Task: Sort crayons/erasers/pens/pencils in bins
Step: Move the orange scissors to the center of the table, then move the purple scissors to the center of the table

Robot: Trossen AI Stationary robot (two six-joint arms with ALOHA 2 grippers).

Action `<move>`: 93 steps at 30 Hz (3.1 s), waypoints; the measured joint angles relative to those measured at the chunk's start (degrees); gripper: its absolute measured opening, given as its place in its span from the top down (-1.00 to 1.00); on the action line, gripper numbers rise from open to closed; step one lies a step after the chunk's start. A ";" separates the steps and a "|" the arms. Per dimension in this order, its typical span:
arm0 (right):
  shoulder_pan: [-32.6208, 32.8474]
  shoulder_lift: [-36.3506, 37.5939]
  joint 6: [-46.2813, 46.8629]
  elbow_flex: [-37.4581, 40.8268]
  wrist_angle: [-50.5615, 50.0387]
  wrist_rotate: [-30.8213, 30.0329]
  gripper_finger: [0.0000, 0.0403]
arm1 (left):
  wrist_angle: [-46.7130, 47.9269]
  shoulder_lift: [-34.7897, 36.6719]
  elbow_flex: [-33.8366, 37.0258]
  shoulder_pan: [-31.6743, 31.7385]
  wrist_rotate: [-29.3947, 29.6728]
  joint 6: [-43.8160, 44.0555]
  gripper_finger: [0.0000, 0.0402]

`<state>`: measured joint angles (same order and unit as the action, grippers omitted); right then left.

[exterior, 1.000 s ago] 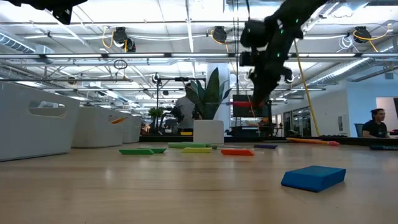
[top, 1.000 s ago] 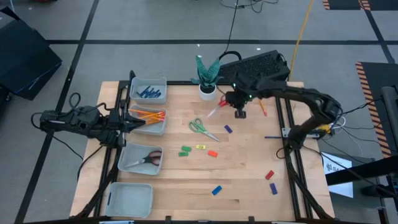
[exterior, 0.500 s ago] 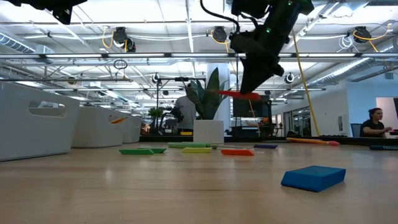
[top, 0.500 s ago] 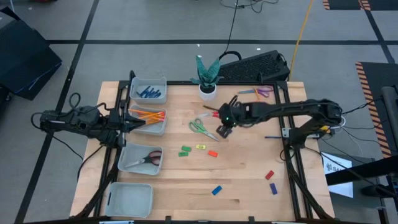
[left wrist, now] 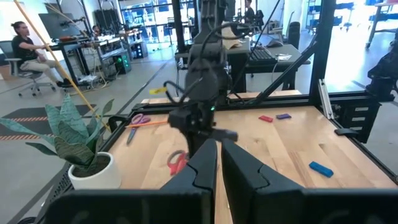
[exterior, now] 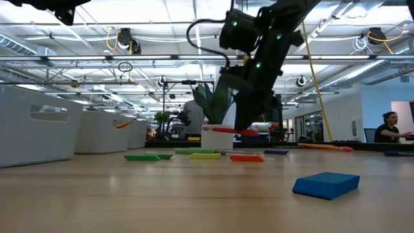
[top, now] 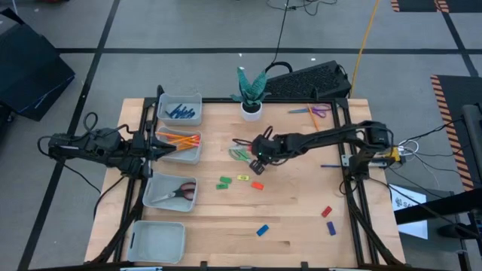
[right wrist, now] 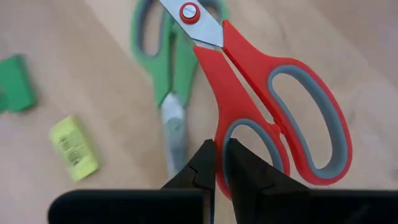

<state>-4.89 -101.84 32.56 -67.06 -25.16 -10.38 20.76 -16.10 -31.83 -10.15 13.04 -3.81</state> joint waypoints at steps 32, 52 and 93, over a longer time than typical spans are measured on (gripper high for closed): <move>-24.32 10.77 -37.17 -7.20 -24.55 5.40 0.03 | 0.00 0.00 0.00 -0.02 0.00 0.00 0.86; -46.52 -8.69 -83.45 -7.09 -14.73 10.44 0.22 | -0.02 0.00 0.00 0.00 0.00 -0.02 0.86; -52.30 -11.47 -85.82 -7.07 -13.56 10.28 0.76 | -0.01 -0.02 0.00 -0.02 0.00 0.00 0.86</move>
<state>-57.18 -113.32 -53.26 -74.13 -38.72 -0.11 20.75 -16.12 -31.83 -10.17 13.04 -3.81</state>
